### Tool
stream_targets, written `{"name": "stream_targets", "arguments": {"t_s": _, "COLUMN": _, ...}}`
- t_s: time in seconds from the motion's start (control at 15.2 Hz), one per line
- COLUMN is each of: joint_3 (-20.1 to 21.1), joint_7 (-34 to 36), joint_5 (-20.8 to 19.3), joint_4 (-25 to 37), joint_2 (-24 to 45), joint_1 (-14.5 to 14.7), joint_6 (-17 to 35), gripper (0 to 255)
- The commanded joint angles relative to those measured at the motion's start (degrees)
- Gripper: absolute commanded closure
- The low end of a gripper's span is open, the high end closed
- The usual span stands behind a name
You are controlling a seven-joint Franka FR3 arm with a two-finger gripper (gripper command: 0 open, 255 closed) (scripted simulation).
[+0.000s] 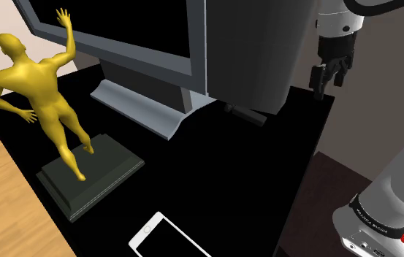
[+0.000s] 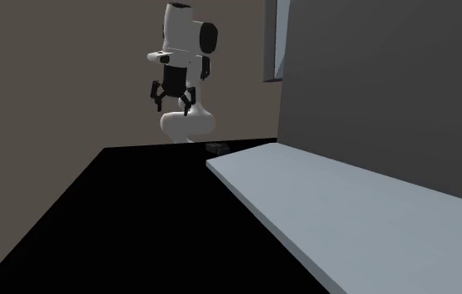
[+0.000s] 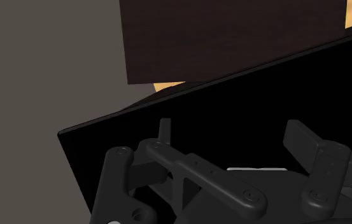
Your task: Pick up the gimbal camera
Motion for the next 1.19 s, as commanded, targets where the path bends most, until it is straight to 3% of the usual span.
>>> {"name": "stream_targets", "arguments": {"t_s": 0.0, "joint_3": 0.0, "joint_7": 0.0, "joint_5": 0.0, "joint_4": 0.0, "joint_2": 0.0, "joint_1": 0.0, "joint_6": 0.0, "gripper": 0}}
{"name": "stream_targets", "arguments": {"t_s": 1.12, "joint_3": 4.6, "joint_7": -6.0, "joint_5": 8.4, "joint_4": 3.3, "joint_2": 18.7, "joint_1": 10.1, "joint_6": 31.6, "gripper": 0}}
